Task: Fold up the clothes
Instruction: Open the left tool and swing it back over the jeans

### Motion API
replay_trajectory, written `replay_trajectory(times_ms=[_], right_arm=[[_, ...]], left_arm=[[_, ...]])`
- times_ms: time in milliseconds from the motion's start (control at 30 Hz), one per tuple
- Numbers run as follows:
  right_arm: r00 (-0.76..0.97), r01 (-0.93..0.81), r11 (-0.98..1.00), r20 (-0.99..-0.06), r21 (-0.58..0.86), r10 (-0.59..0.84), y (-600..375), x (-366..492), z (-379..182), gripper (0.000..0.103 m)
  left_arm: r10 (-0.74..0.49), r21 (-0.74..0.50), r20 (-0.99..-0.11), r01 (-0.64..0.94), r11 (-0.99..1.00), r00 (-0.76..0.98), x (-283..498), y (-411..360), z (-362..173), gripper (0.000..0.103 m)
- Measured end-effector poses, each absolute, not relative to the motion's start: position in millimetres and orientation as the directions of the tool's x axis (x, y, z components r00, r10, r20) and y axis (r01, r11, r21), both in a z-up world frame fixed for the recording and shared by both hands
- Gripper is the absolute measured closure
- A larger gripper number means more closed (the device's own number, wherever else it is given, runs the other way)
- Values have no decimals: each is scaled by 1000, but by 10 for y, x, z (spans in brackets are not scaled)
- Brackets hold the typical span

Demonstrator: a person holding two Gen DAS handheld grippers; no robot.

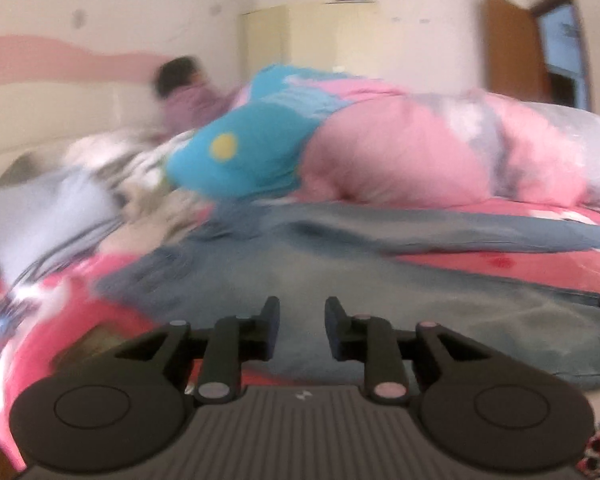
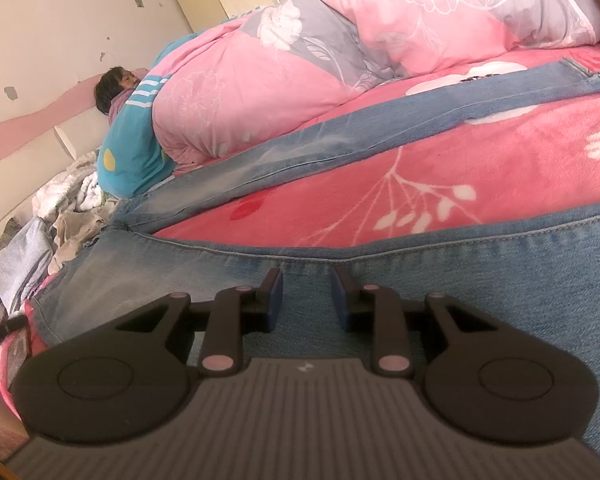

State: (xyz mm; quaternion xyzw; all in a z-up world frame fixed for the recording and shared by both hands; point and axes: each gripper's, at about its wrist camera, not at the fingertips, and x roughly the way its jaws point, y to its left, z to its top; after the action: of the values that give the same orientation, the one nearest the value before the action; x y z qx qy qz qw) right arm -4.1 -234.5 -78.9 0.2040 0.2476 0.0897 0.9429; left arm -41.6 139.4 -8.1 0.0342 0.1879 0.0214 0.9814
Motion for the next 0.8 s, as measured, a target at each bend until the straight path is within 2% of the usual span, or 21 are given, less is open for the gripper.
replay_trajectory(times_ms=[67,133,233,367,467,567,667,800], right_arm=[[862,-68,900,-430,430,271,-2348,-44,-791,77],[862,-68,901,-430,428,269,-2345,-45,-790,77],[861,-69,901,-430,428,270,-2350,-41,-792,77],[861,-70,899,-429,431,273,-2351,-41,-792,77],[861,-71,897,-427,437,276,-2365,-36,-796,77],[861,-70,895,-426,440,277,-2368,-37,-797,77],[862,-67,898,-428,436,272,-2357,-46,-795,77],[862,-64,901,-430,429,266,-2342,-46,-792,77]], left_arm=[[-29,77,-367,61,995,930,-322,1251,-96,75],[-93,100,-402,145,984,911,-229,1094,-188,75],[-161,128,-511,260,957,844,-203,921,-419,78],[-202,188,-468,320,929,861,-418,851,-408,75],[-268,148,-417,355,923,869,-473,890,-249,72],[-279,170,-397,369,914,874,-389,853,-153,70],[-308,172,-417,407,897,855,-241,759,-199,70],[-347,171,-516,492,854,783,-202,627,-467,73]])
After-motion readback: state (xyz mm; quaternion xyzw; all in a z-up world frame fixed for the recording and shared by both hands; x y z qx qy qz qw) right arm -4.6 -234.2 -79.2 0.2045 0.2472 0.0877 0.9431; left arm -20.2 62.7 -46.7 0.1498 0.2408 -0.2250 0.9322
